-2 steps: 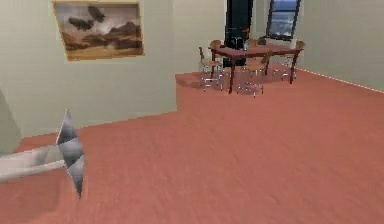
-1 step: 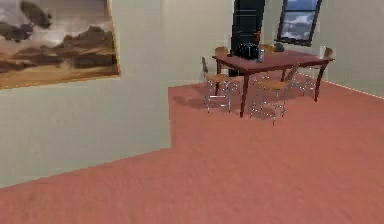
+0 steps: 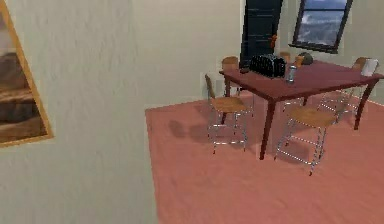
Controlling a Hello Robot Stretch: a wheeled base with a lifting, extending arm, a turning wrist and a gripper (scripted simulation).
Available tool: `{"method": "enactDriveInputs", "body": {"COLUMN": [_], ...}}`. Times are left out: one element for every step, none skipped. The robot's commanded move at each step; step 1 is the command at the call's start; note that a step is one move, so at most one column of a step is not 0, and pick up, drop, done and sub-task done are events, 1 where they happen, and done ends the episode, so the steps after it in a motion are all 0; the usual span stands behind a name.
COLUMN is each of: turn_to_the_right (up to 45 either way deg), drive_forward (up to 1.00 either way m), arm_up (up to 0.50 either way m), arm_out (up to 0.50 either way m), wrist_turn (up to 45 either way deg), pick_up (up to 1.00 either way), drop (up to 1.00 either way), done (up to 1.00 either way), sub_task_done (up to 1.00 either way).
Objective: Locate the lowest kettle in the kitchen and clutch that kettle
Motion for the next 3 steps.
{"method": "enactDriveInputs", "body": {"turn_to_the_right": [3.0,9.0,0.0], "drive_forward": [0.0,0.0,0.6], "arm_up": [0.0,0.0,0.0], "arm_out": [0.0,0.0,0.0], "wrist_turn": [0.0,0.0,0.0], "pick_up": [0.0,0.0,0.0], "drop": [0.0,0.0,0.0], "done": [0.0,0.0,0.0], "sub_task_done": [0.0,0.0,0.0]}}
